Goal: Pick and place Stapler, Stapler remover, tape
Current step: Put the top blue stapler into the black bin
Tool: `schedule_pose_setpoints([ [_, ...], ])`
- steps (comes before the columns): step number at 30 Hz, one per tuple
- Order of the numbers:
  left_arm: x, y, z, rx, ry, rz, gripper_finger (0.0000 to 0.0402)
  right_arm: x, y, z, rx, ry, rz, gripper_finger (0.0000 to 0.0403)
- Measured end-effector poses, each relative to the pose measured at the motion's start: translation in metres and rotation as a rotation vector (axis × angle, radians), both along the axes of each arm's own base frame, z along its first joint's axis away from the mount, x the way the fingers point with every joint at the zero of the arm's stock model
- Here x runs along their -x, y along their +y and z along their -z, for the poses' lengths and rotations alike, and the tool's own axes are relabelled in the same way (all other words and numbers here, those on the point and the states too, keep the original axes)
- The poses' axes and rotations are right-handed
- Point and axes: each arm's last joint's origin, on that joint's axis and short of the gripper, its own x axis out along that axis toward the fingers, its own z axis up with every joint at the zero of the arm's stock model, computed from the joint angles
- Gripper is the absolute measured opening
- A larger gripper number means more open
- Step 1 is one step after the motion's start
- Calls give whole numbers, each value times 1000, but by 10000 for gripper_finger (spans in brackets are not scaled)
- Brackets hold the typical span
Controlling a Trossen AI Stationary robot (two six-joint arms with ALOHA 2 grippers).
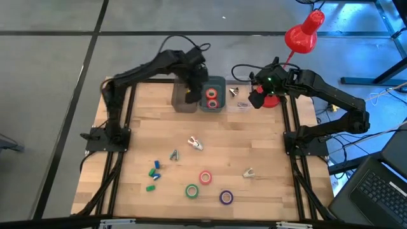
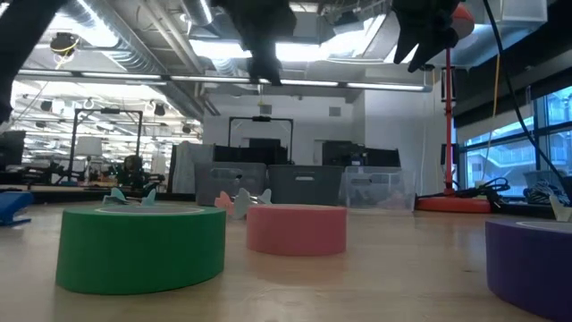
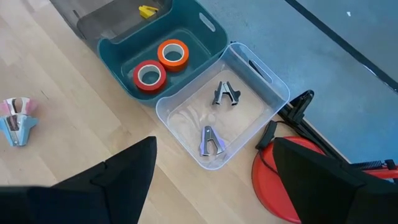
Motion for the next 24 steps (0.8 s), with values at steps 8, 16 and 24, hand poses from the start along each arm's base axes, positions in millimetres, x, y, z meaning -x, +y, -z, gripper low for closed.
schedule_pose_setpoints([
  [8, 46, -93, 4, 250, 382, -1, 224, 1, 1, 1, -21, -1, 14, 323],
  [16, 98, -183, 36, 252, 360, -172, 224, 2, 1, 2, -28, 10, 18, 323],
  [24, 138, -227, 92, 376, 304, -772, 224, 1, 1, 1, -22, -5, 18, 323],
])
